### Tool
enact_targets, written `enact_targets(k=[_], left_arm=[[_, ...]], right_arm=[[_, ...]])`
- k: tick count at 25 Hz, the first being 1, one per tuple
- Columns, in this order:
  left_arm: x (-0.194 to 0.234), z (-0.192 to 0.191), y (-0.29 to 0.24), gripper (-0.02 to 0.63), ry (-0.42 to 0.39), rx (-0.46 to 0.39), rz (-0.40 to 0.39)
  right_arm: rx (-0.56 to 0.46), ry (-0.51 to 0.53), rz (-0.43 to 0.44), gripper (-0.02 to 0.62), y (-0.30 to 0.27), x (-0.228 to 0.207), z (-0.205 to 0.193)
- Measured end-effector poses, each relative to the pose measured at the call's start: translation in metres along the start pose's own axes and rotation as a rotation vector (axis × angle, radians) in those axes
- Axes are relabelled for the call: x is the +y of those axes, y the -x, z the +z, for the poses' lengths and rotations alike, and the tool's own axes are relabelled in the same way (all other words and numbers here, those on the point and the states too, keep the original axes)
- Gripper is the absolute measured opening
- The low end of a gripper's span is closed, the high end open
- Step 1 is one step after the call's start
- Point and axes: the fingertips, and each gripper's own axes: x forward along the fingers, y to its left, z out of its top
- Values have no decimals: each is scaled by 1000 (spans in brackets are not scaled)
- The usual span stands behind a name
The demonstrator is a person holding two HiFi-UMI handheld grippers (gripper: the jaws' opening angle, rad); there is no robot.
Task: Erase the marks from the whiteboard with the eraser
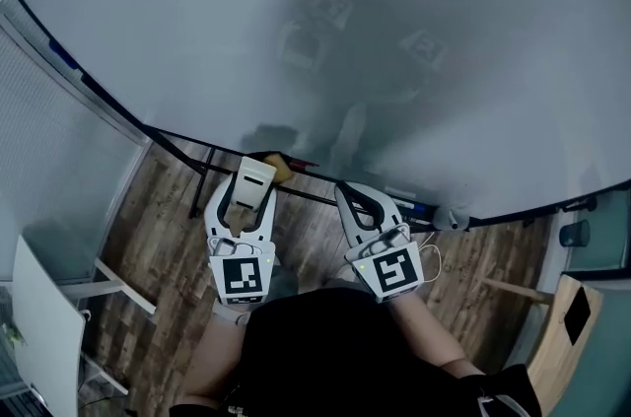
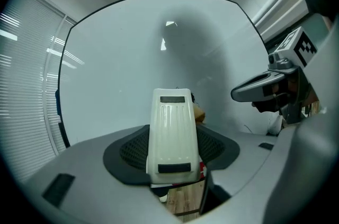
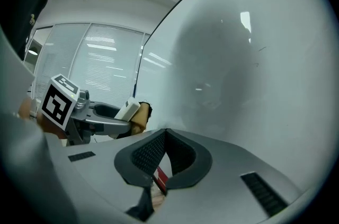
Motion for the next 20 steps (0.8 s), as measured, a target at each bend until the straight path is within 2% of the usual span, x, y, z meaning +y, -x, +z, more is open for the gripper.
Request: enact_targets(k=[7, 20], left_arm=[[19, -24, 30, 261, 61, 55, 40], [22, -27, 46, 261, 113, 32, 57]], right_arm=[[46, 39, 91, 26, -15, 27, -12], [56, 76, 138, 26, -23, 37, -11]])
